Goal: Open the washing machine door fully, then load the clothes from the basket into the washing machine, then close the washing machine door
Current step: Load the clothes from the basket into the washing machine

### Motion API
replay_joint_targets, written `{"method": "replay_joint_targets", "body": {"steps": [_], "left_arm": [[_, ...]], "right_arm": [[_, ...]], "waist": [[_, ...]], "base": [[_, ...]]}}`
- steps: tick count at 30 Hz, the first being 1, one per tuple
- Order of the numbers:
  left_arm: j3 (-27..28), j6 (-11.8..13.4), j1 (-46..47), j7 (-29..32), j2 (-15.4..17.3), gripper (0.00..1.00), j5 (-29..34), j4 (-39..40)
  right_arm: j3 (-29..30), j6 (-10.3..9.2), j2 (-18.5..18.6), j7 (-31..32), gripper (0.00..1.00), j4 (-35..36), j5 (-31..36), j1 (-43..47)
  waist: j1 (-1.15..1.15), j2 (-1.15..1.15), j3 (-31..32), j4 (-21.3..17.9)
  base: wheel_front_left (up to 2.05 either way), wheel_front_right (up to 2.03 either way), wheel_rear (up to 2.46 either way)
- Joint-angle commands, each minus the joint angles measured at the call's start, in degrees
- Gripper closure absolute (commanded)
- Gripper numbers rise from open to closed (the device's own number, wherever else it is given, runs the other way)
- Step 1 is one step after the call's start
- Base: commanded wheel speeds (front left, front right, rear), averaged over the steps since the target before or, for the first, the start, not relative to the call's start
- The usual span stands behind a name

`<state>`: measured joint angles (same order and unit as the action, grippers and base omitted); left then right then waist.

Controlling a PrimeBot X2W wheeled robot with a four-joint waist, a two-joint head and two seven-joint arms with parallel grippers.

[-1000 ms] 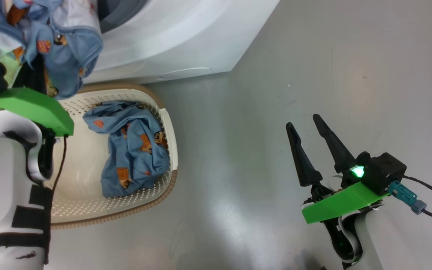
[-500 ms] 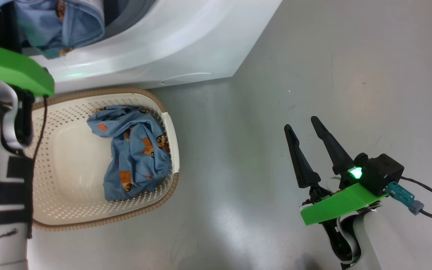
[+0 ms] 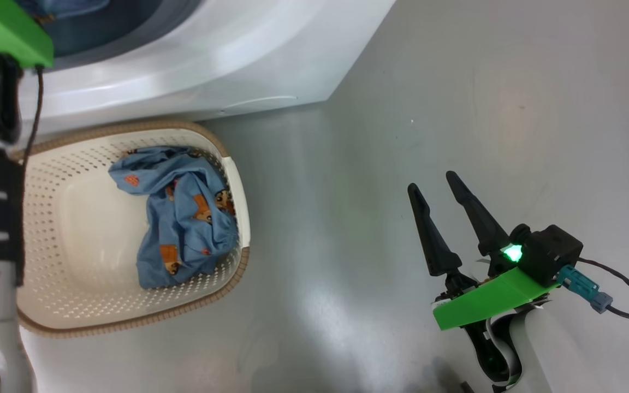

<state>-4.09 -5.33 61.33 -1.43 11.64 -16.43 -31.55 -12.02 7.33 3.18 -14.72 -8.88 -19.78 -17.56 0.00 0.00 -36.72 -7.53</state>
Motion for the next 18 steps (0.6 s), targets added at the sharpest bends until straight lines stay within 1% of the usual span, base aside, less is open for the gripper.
{"method": "replay_joint_targets", "body": {"steps": [1,8,12,15,18], "left_arm": [[0.3,-0.5,2.8,0.4,2.7,1.00,-0.3,0.2],[-0.1,-1.3,7.8,0.8,2.9,1.00,-2.5,-2.9],[-0.8,-1.6,11.0,-0.1,4.0,1.00,-2.8,-4.5],[-2.0,-1.8,13.3,-2.4,4.8,1.00,-2.6,-5.0],[-3.7,-2.0,15.3,-6.2,5.7,1.00,-2.5,-5.4]], "right_arm": [[-1.5,0.16,-0.3,-0.3,0.00,1.2,-0.7,1.3],[-1.9,0.16,-0.3,-0.3,0.00,1.6,-1.2,0.8],[-2.5,0.16,-0.3,-0.3,0.00,1.9,-1.7,0.4],[-3.2,0.16,-0.3,-0.3,0.00,2.0,-2.0,0.2],[-3.8,0.16,-0.3,-0.3,0.00,2.2,-2.2,0.1]], "waist": [[0.00,0.00,-1.6,-0.8],[0.00,0.00,-5.2,-1.7],[0.00,0.00,-7.4,-2.2],[0.00,0.00,-8.8,-2.6],[0.00,0.00,-9.6,-2.9]], "base": [[0.00,0.00,0.00],[0.00,0.00,0.00],[0.00,0.00,0.00],[0.00,0.00,0.00],[0.00,0.00,0.00]]}}
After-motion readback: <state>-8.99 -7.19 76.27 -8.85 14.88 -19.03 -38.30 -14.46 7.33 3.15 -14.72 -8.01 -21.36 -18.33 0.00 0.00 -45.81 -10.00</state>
